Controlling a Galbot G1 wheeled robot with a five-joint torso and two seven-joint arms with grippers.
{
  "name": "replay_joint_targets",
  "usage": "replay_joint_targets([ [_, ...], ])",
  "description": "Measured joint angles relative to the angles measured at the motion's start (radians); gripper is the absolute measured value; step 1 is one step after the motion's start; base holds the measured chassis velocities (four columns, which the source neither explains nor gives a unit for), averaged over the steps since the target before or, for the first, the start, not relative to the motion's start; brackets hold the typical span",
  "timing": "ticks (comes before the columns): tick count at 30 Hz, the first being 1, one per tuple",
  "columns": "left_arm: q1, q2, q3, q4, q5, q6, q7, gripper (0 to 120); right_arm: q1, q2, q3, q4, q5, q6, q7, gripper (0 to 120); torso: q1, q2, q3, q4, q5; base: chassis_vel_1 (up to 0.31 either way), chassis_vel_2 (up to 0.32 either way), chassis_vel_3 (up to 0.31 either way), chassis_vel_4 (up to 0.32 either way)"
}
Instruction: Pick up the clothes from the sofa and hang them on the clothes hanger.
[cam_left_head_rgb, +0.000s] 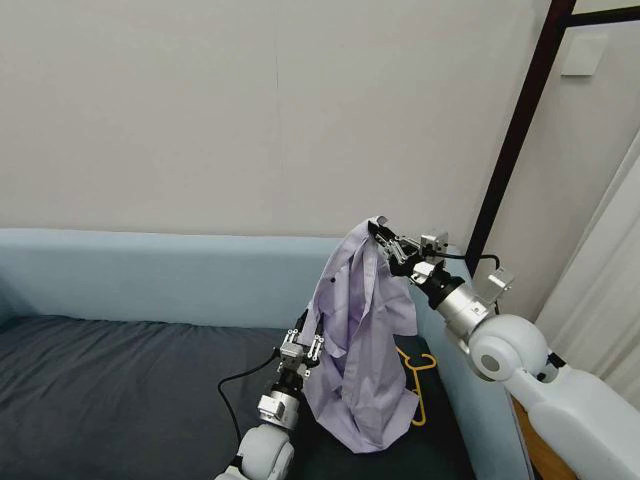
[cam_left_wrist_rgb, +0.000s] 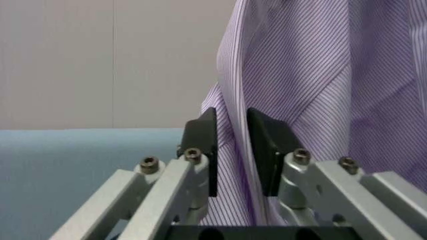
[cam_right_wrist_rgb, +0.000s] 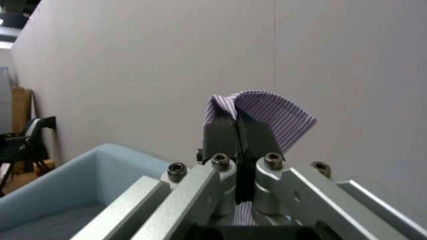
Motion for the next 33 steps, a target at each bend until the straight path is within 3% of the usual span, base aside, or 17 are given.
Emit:
replay_joint_targets([
  [3, 0.006, 0.006, -0.004, -0.003, -0.001, -0.003, 0.005, 4, 0.005, 0.003, -0.002, -0.009, 0.000, 0.000, 0.001, 0, 0.000, 0.000, 0.000, 0.0001, 0.0000, 0.000, 0.000, 0.000, 0.000],
  [5, 0.008, 0.009, -0.005, -0.006, -0.002, -0.004, 0.007, 0, 0.006, 0.004, -0.002, -0.013, 0.000, 0.000, 0.001, 0, 0.000, 0.000, 0.000, 0.0001, -0.0001, 0.000, 0.000, 0.000, 0.000],
  [10, 0.015, 0.037, -0.018, -0.040, -0.031, -0.015, 0.034, 0, 0.011, 0.011, -0.002, -0.037, -0.007, 0.004, 0.008, 0, 0.000, 0.000, 0.000, 0.0000, -0.0002, 0.000, 0.000, 0.000, 0.000],
  [15, 0.020, 0.132, -0.063, -0.200, -0.196, 0.008, 0.106, 0, 0.020, 0.016, -0.002, -0.077, -0.042, 0.015, 0.036, 0, 0.000, 0.000, 0.000, 0.0001, -0.0003, 0.000, 0.000, 0.000, 0.000],
  [16, 0.020, 0.132, -0.063, -0.200, -0.196, 0.008, 0.106, 0, 0.020, 0.016, -0.002, -0.077, -0.042, 0.015, 0.036, 0, 0.000, 0.000, 0.000, 0.0001, -0.0003, 0.000, 0.000, 0.000, 0.000],
  [20, -0.053, 0.318, -0.107, -0.374, -0.470, 0.123, 0.192, 0, 0.032, 0.016, 0.000, -0.105, -0.069, 0.039, 0.024, 0, 0.000, 0.000, 0.000, 0.0000, -0.0001, 0.000, 0.000, 0.000, 0.000],
  [21, -0.053, 0.318, -0.107, -0.374, -0.470, 0.123, 0.192, 0, 0.032, 0.016, 0.000, -0.105, -0.069, 0.039, 0.024, 0, 0.000, 0.000, 0.000, 0.0000, -0.0001, 0.000, 0.000, 0.000, 0.000],
  [23, -0.122, 0.448, -0.114, -0.418, -0.636, 0.189, 0.241, 0, 0.041, 0.022, 0.001, -0.107, -0.073, 0.051, 0.009, 0, 0.000, 0.000, 0.000, 0.0001, -0.0002, 0.000, 0.000, 0.000, 0.000],
  [26, -0.246, 0.578, -0.100, -0.418, -0.791, 0.234, 0.322, 0, 0.059, 0.030, 0.004, -0.107, -0.066, 0.062, 0.003, 0, 0.000, 0.000, 0.000, 0.0003, -0.0005, 0.000, 0.000, 0.000, 0.000],
  [33, -0.436, 0.704, -0.033, -0.373, -0.936, 0.259, 0.462, 0, 0.090, 0.031, 0.028, -0.070, 0.005, 0.101, -0.008, 0, 0.000, 0.000, 0.000, -0.0001, -0.0002, 0.000, 0.000, 0.000, 0.000],
])
